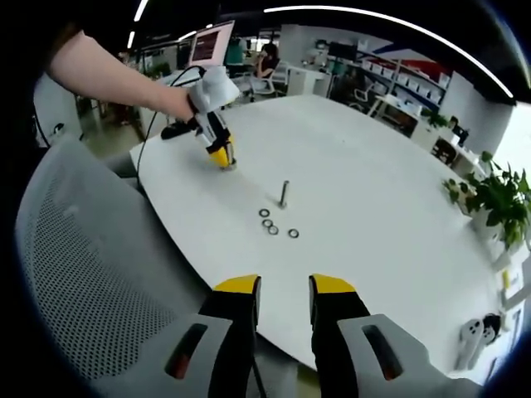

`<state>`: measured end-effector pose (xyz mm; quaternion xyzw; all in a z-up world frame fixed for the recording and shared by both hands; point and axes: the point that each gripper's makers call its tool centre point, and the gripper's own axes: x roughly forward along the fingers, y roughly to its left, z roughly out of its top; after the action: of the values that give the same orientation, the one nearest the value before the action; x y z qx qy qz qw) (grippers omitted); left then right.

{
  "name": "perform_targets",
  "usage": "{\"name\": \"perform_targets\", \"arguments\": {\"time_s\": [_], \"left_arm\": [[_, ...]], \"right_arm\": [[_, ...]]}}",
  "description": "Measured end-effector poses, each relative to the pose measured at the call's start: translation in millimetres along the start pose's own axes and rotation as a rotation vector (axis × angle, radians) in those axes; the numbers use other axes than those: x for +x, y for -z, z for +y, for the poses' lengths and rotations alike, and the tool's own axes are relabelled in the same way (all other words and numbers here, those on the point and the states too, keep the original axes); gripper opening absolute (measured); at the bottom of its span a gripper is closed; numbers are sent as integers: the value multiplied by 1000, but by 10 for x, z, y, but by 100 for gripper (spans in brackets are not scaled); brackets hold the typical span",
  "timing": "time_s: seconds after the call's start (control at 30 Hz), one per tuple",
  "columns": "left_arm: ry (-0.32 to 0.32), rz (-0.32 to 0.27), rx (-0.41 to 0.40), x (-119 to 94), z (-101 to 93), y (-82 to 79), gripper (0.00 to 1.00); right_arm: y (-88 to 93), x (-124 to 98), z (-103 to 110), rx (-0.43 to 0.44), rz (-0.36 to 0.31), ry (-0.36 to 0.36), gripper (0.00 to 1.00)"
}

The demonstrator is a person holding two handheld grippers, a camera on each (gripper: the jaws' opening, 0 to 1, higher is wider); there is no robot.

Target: Place the washer onto the threaded stud by aligning its center hole with the stud, sliding it down to the base, and recovering from edge contact or off-axis alignment until the washer reaches the visible bottom stop.

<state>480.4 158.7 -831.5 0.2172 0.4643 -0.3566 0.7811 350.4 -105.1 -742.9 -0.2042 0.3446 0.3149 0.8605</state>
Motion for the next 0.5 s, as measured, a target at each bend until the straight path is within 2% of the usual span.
{"name": "perform_targets", "arguments": {"time_s": [0.1, 0.2, 0.3, 0.33, 0.43, 0.5], "left_arm": [[-13, -15, -4, -68, -27, 33, 26], [-31, -64, -38, -180, -69, 39, 26], [-53, -130, -120, -271, -81, 40, 26], [-65, -133, -137, -293, -73, 59, 26], [-50, -118, -169, -332, -130, 136, 27], [-49, -139, -179, -380, -172, 123, 27]], "right_arm": [[5, 2, 13, -1, 1, -8, 26], [7, 4, 29, -6, 3, -14, 26], [12, 7, 45, -5, 4, -22, 26], [13, 9, 52, -6, 5, -25, 26], [14, 8, 65, -12, 6, -30, 26], [21, 7, 62, -6, 7, -30, 26]]}}
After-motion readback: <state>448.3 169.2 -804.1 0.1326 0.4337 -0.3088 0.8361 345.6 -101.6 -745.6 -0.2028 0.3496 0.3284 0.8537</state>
